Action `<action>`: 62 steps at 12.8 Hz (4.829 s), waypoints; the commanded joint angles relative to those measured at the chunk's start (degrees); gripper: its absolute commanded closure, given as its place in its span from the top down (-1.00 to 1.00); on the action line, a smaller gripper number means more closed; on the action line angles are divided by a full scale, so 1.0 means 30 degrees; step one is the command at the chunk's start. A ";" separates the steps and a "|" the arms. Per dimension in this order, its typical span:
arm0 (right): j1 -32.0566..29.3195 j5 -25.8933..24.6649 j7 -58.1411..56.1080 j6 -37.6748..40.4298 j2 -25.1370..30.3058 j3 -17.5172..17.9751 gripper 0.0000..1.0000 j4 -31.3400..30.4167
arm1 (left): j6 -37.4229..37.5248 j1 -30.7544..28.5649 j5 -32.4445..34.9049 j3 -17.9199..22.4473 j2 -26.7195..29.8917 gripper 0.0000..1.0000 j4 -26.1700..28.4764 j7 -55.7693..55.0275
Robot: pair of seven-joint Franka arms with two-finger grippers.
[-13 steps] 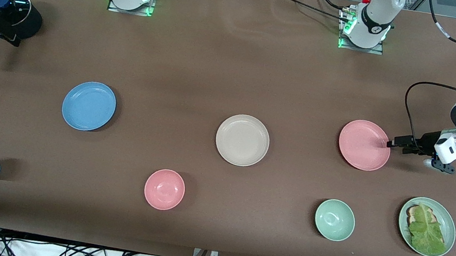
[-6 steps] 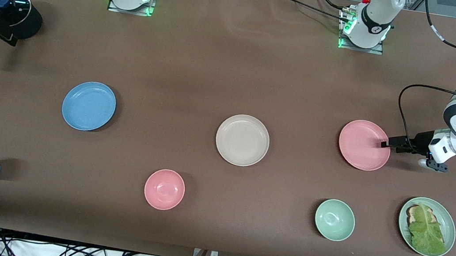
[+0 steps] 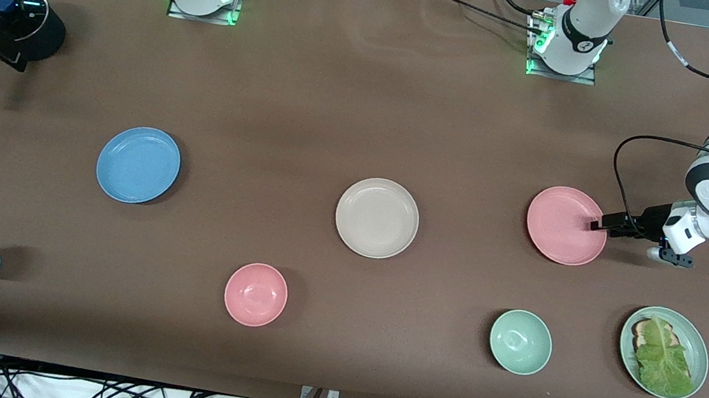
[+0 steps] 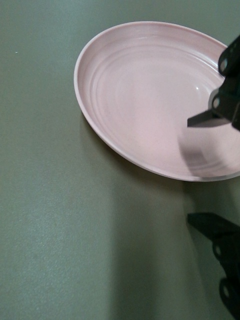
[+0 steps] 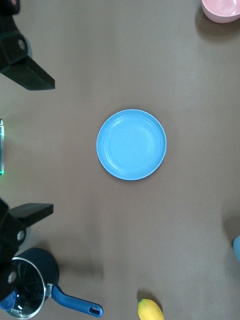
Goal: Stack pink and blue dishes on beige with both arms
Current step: 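Lower the left gripper and close it on the pink plate rim, then lift the pink plate with the left gripper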
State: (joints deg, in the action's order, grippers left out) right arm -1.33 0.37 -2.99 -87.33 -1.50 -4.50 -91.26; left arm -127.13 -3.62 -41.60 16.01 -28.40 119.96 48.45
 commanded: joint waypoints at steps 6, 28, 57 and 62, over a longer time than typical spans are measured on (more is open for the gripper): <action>0.0005 -0.0123 0.0087 0.0224 0.0060 0.0007 1.00 0.0185 | -0.0280 0.0182 -0.0898 0.0113 0.0091 -1.00 0.0207 0.1428; -0.0025 -0.0152 0.0088 0.0253 0.0060 -0.0023 1.00 0.0156 | 0.0537 0.0768 0.0359 0.0230 0.1088 -1.00 -0.0874 0.1167; -0.0728 -0.0034 -0.0117 0.0400 -0.0174 -0.0199 1.00 0.0156 | 1.2754 0.3373 0.7129 0.0172 0.3021 -1.00 -1.1010 -1.1601; -0.0553 -0.0181 -0.0060 0.0517 -0.0145 -0.0111 1.00 0.0185 | 1.3197 0.4604 0.7100 0.0084 0.3166 -1.00 -1.1716 -1.4093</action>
State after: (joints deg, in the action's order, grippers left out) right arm -2.87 0.36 -3.01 -86.62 -1.92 -5.27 -91.28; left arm -88.90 9.10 -22.22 16.18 -19.37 86.15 8.96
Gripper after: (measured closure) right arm 0.000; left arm 0.952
